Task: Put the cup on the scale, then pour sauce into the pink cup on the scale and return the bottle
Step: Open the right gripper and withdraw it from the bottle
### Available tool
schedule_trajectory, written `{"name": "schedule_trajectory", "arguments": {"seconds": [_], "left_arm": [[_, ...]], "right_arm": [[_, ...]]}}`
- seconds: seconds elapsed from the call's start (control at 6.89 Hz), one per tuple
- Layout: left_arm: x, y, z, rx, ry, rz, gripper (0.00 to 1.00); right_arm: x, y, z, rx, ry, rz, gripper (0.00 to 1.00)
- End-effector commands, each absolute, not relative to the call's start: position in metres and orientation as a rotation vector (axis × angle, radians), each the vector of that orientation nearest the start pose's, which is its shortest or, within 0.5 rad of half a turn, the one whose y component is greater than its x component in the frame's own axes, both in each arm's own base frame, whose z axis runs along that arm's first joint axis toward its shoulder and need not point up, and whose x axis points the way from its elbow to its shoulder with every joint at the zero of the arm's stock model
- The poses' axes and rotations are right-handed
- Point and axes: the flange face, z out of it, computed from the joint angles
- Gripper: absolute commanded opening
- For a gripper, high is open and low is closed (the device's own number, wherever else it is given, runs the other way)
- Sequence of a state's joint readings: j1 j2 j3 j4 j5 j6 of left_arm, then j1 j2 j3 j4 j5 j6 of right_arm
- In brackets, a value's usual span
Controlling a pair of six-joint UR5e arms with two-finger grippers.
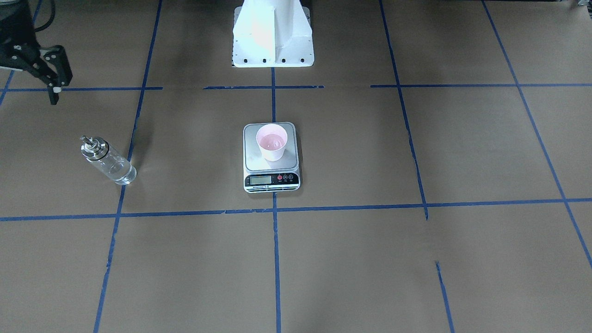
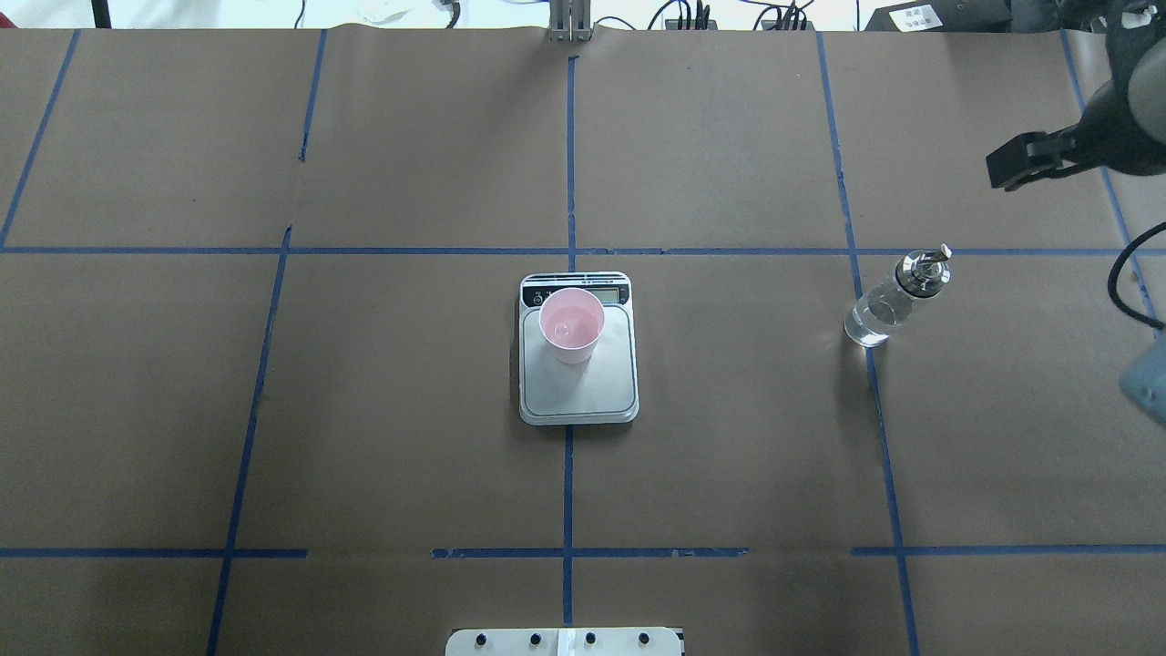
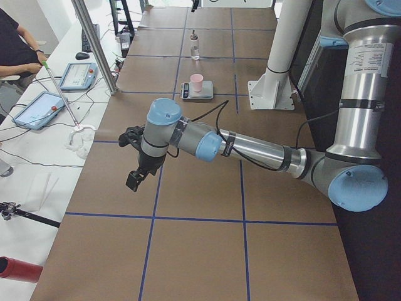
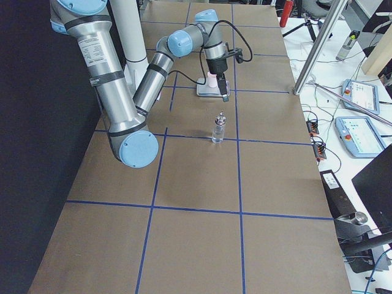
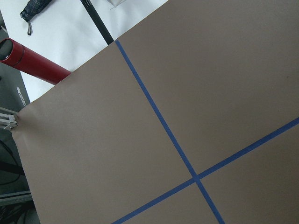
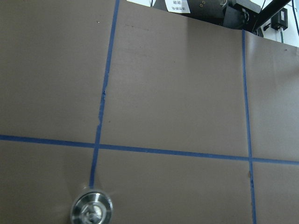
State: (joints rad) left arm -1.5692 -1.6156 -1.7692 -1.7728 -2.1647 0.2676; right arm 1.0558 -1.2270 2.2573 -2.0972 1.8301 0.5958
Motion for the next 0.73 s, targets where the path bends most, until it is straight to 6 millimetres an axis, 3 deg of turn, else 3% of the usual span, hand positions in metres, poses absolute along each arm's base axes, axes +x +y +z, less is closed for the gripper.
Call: {"name": "schedule_trajectory", "arguments": {"seconds": [0.0,0.15,0.29,0.58], "left_arm": [[-0.074,-0.521,0.526,0.511,0.563,0.4,1.0],[-0.07,-0.518,0.53,0.503,0.604,0.404,1.0],[-0.073,-0.511,0.534,0.505,0.623,0.406,1.0],[-0.083,-0.508,0.544,0.494,0.622,0.384,1.0]], "right_arm": [[-0.04,-0.537,0.325,0.186,-0.621,-0.097,1.0],[0.011,-0.556,0.376,0.157,-0.679,-0.188,1.0],[0.04,-0.564,0.413,0.149,-0.685,-0.259,1.0],[0.065,-0.53,0.503,0.114,-0.791,-0.204,1.0]]}}
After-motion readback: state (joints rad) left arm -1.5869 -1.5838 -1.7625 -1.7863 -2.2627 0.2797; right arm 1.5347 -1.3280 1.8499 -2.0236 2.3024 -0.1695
